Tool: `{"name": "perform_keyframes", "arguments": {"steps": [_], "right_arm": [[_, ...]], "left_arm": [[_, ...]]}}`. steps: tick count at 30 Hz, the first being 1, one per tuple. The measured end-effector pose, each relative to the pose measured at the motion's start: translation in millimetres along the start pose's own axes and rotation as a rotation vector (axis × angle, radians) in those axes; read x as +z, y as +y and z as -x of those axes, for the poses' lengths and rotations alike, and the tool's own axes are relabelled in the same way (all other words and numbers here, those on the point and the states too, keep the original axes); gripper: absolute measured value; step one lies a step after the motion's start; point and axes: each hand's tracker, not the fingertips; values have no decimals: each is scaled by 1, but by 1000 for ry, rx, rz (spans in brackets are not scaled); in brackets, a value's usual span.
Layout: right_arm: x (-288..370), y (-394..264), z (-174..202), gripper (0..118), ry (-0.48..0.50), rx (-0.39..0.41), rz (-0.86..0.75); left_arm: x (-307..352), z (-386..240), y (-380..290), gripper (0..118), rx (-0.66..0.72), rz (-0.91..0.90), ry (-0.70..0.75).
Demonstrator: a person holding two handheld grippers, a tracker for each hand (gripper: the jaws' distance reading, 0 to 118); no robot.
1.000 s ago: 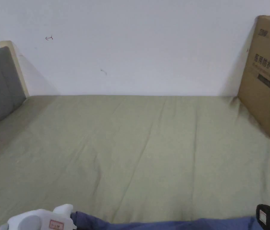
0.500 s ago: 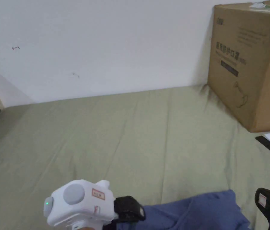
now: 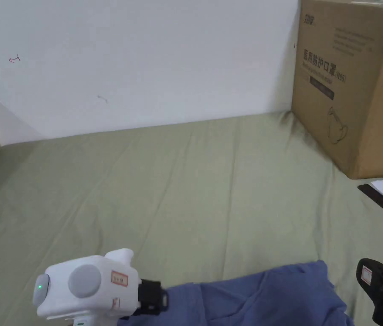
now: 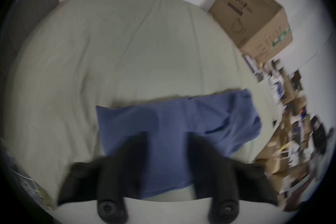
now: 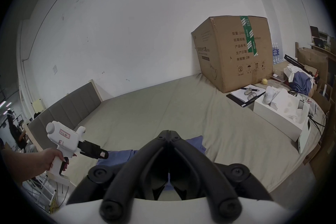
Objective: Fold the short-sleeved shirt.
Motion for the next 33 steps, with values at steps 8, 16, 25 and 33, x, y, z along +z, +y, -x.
{"name": "perform_keyframes", "arguments": {"steps": [8,16,25,33], "right_arm": [[-5,-7,4,0,14,19,40],[-5,-6,8,0,7,37,56],[1,7,27,0,58,98,-46],[-1,12,37,0,88,79,-48]], "left_arm": [[-64,-41,-17,7,-75,92,-125],[-76,-85,-12,7,-68,125,-277],[86,-47,-31,7,47,-340,-716],[110,65,-66,7,320,-337,-703]]}}
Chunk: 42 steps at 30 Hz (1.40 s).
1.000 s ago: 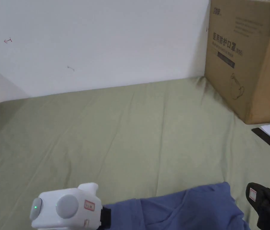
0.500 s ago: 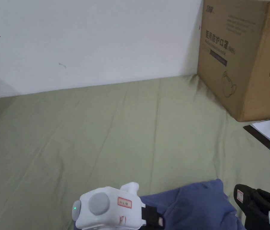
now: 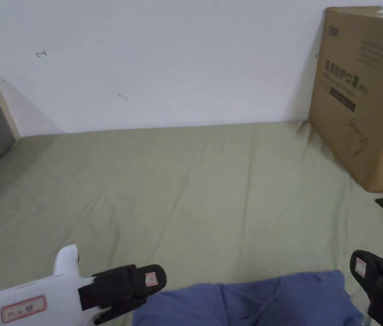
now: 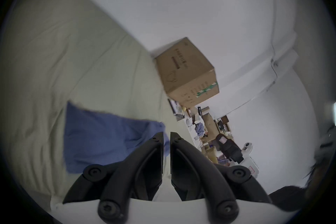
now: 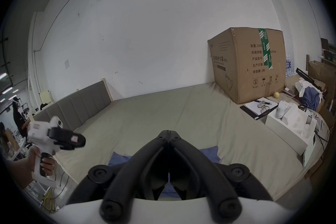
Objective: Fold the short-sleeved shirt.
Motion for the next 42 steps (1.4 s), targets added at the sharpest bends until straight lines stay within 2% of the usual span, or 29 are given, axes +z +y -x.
{"name": "perform_keyframes", "arguments": {"steps": [3,4,5,8,10,14,15,18,21,22,23,24,25,26,27,28,33,36,40,42], "right_arm": [[3,-1,3,0,8,5,16],[4,-2,4,0,5,19,21],[5,-3,5,0,1,32,27],[3,-6,7,0,-4,59,52],[0,-8,8,0,-11,74,74],[-6,-9,14,0,-22,97,110],[-7,-10,15,0,-21,99,115],[-12,-11,19,0,-11,106,141],[-17,-13,24,0,-13,125,159],[-18,-13,26,0,-12,129,163],[-20,-14,27,0,-9,129,167],[-21,-15,28,0,-7,127,169],[-22,-17,29,0,-3,125,171],[-23,-18,30,0,1,121,174],[-24,-19,31,0,4,119,178],[-25,-20,32,0,6,117,185],[-21,-20,32,0,26,112,185],[-18,-19,27,0,46,89,163],[-12,-20,16,0,57,42,136],[-8,-22,10,0,59,27,132]], "left_arm": [[13,70,20,7,183,179,-50],[15,93,25,11,215,210,-53],[17,113,29,27,230,234,-35],[16,155,37,56,242,258,60],[5,182,37,118,280,293,46],[-35,208,25,118,437,330,-44],[-49,208,20,118,446,360,-75],[-86,210,17,118,428,382,-284],[-117,207,12,118,421,392,-253],[-121,203,12,111,391,386,-236],[-123,198,13,83,329,371,-199],[-124,201,15,24,257,357,-124],[-132,200,12,6,163,352,58],[-136,215,2,6,93,397,282],[-128,215,0,6,245,324,40],[-124,206,0,6,309,278,18],[-116,152,14,6,143,355,278],[-88,108,26,6,-28,380,470],[-60,57,34,6,-370,370,935],[-58,43,33,6,-431,358,990]]}}
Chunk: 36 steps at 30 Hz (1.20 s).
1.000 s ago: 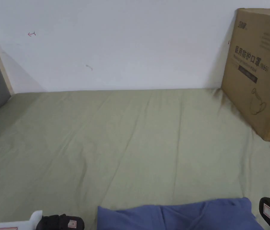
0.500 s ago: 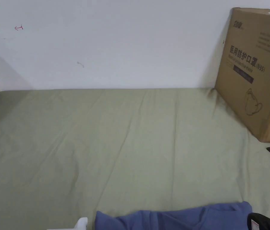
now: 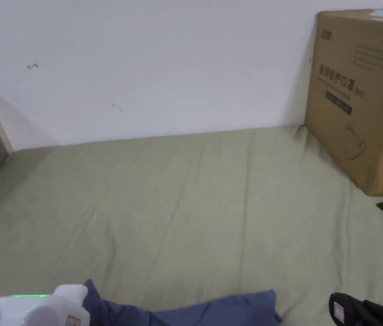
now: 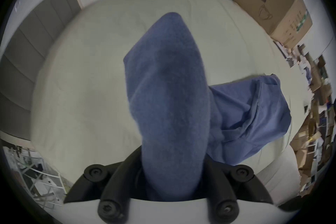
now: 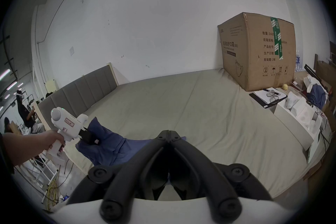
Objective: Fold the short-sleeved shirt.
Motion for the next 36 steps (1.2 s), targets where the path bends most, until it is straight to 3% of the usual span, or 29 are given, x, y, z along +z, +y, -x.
{"name": "perform_keyframes", "arguments": {"steps": [1,6,10,11,12,13,14,18,21,26,27,28,29,36], "right_arm": [[3,-1,-3,0,0,-5,-5],[19,-5,-20,0,-13,-25,-20],[31,-6,-36,0,-49,-59,-33],[34,-7,-40,0,-61,-68,-32],[36,-8,-43,0,-70,-75,-32],[37,-8,-46,0,-76,-83,-31],[38,-9,-49,0,-80,-91,-29],[38,-12,-55,0,-86,-114,-22],[34,-14,-55,0,-79,-122,-21],[26,-15,-54,0,-61,-117,-19],[25,-15,-54,0,-57,-120,-20],[25,-15,-55,0,-54,-123,-20],[26,-15,-54,0,-53,-124,-20],[26,-21,-57,0,-85,-94,-11]], "left_arm": [[5,-6,2,6,15,1,-20],[-7,-63,27,6,244,74,-402],[-48,-146,44,11,186,159,-452],[-57,-162,45,22,174,167,-490],[-65,-173,48,46,183,168,-561],[-73,-180,49,93,193,185,-641],[-78,-187,48,114,221,214,-687],[-59,-178,48,117,316,118,-838],[-34,-147,40,117,364,57,-850],[-7,-123,20,96,270,-86,-633],[-7,-127,19,62,229,-103,-592],[-9,-135,18,7,170,-96,-541],[-14,-143,16,0,126,-103,-528],[-63,-228,23,0,-22,7,-581]]}}
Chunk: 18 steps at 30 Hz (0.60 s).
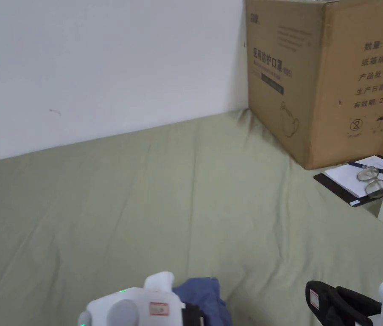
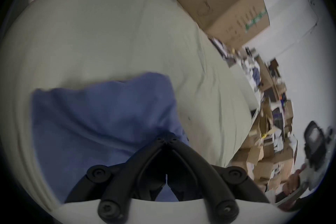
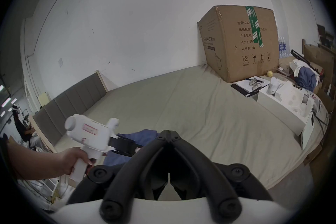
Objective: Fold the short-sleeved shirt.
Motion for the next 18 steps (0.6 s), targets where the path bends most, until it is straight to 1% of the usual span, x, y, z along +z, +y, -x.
{"name": "perform_keyframes", "arguments": {"steps": [1,3,4,6,7,9,10,11,13,15,16,18], "right_arm": [[0,-1,0,0,-12,15,4],[-2,-3,1,0,-16,23,21],[-2,-3,1,0,-17,23,24],[1,-3,5,0,-12,17,25],[4,-2,6,0,-7,15,23],[7,0,9,0,8,12,19],[9,2,10,0,23,7,15],[11,4,11,0,37,1,6],[15,11,14,0,51,-2,-22],[20,22,19,0,59,14,-71],[23,28,22,0,57,31,-107],[27,38,32,0,41,79,-181]], "left_arm": [[-23,-8,4,0,-30,67,18],[-65,-20,5,0,-109,199,149],[-74,-24,5,0,-144,195,152],[-67,-29,9,0,-121,119,73],[-61,-29,10,0,-57,105,10],[-33,-24,3,0,44,5,-194],[-8,-23,-1,0,66,-65,-292],[19,-25,-8,0,52,-159,-325],[77,-32,-21,0,-26,-341,-249],[136,-37,-37,0,-93,-523,-179],[166,-38,-48,0,-150,-614,-139],[213,-41,-68,0,-272,-802,15]]}}
